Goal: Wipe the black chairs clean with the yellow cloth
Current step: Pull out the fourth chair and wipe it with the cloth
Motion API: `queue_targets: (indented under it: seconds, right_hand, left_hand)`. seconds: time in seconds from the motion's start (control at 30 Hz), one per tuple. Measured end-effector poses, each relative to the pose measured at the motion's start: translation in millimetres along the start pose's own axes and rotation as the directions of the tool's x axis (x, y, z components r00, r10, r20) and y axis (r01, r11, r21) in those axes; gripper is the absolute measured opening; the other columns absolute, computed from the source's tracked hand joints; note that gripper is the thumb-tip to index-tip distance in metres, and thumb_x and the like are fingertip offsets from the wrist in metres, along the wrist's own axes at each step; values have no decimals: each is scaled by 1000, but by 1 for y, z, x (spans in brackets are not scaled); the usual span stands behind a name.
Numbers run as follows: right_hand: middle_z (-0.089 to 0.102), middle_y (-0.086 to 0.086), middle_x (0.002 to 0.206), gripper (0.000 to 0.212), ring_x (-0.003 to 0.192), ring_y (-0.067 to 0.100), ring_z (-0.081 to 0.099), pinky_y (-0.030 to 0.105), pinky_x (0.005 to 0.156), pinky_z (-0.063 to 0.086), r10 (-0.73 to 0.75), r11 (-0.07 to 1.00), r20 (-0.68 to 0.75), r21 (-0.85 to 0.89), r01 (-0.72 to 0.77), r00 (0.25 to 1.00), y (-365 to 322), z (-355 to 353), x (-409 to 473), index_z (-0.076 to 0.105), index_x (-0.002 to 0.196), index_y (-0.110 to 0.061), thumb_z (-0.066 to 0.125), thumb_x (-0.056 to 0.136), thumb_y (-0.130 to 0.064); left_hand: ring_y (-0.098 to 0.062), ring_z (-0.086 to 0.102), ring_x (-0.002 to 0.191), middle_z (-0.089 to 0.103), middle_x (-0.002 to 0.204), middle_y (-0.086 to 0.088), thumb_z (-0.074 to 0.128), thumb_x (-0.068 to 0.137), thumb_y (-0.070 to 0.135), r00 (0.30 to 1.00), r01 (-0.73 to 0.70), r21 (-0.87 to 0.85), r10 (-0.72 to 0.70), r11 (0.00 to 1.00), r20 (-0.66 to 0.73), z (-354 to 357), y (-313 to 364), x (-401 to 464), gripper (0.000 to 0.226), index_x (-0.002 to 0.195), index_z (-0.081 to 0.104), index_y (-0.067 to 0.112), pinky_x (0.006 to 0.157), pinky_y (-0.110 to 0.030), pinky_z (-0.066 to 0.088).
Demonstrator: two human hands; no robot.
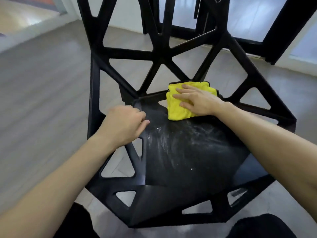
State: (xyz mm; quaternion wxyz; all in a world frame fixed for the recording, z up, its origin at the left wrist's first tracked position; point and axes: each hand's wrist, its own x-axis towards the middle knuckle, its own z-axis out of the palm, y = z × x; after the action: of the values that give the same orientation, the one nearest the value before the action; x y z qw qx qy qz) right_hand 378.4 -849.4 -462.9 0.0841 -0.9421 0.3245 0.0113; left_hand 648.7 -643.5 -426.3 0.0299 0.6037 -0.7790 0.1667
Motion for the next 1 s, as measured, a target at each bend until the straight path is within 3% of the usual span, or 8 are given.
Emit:
queue_targets:
  seconds: [0.23, 0.37, 0.47, 0.53, 0.63, 0.73, 0.83, 1.0]
  right_hand:
    - [3, -13, 177, 56, 165, 13, -2, 42, 134, 0, 116, 992, -53, -50, -119, 992, 21, 15, 22, 13, 168, -44, 17, 113, -55]
    - [-7, -7, 179, 58, 165, 19, -10, 44, 133, -5, 342, 940, 10, 18, -342, 940, 16, 8, 45, 6, 170, -40, 17, 114, -51]
    - [-16, -4, 178, 64, 164, 24, -15, 49, 132, -4, 421, 906, 157, -23, -423, 893, -1, 8, 27, -3, 169, -38, 17, 111, -56]
    - [-3, -4, 179, 69, 164, 28, 1, 53, 130, 9, 398, 915, 204, -151, -373, 894, -4, -5, 8, 4, 170, -38, 20, 108, -64]
    - [43, -3, 165, 74, 151, 27, 35, 45, 126, 24, 169, 947, 4, -278, -161, 986, 6, -15, -6, 39, 162, -34, 26, 101, -72]
    - [25, -4, 175, 68, 164, 16, 14, 42, 134, 5, 109, 993, -3, -47, -109, 994, 8, 8, -10, 31, 167, -30, 29, 108, -64]
    - [10, -7, 178, 64, 165, 14, 4, 42, 134, 2, 264, 964, -46, -31, -266, 963, 18, 19, 16, 20, 170, -33, 26, 112, -59]
    - [-1, 8, 179, 71, 165, 25, -6, 52, 133, -3, 597, 800, -161, 46, -598, 786, 9, 16, 59, 9, 171, -21, 18, 109, -55]
  left_hand:
    - [-33, 62, 61, 58, 62, -1, 54, 103, 37, 996, -86, 24, 86, 996, -7, 21, -32, 57, 39, 70, 43, 21, 54, -33, 31]
    - [-32, 66, 67, 58, 66, 0, 53, 105, 34, 977, -211, 32, 212, 977, -33, 30, -69, 97, 37, 72, 48, 19, 54, -33, 34]
    - [-25, 68, 81, 68, 82, 2, 50, 108, 39, 981, -172, -173, 154, 970, -115, 27, -63, 81, 36, 88, 69, 18, 62, -34, 42]
    - [-23, 67, 91, 71, 96, 2, 49, 108, 44, 983, -151, -313, 111, 938, -143, 22, -47, 48, 36, 104, 74, 18, 74, -40, 51]
    - [-27, 64, 103, 71, 107, -2, 49, 110, 42, 988, -95, -333, 50, 938, -143, 20, -34, -4, 39, 117, 73, 12, 93, -47, 50]
    - [-34, 62, 93, 67, 96, -8, 42, 112, 40, 986, -89, -222, 55, 971, -157, 28, -26, -15, 42, 104, 69, 8, 88, -49, 49]
    - [-35, 59, 84, 64, 86, -10, 46, 110, 37, 974, -167, -137, 142, 976, -174, 36, -22, -4, 38, 88, 62, 10, 81, -48, 48]
    - [-33, 56, 78, 63, 82, -9, 48, 107, 35, 973, -158, -86, 140, 984, -182, 44, -35, 18, 36, 82, 57, 11, 77, -47, 46]
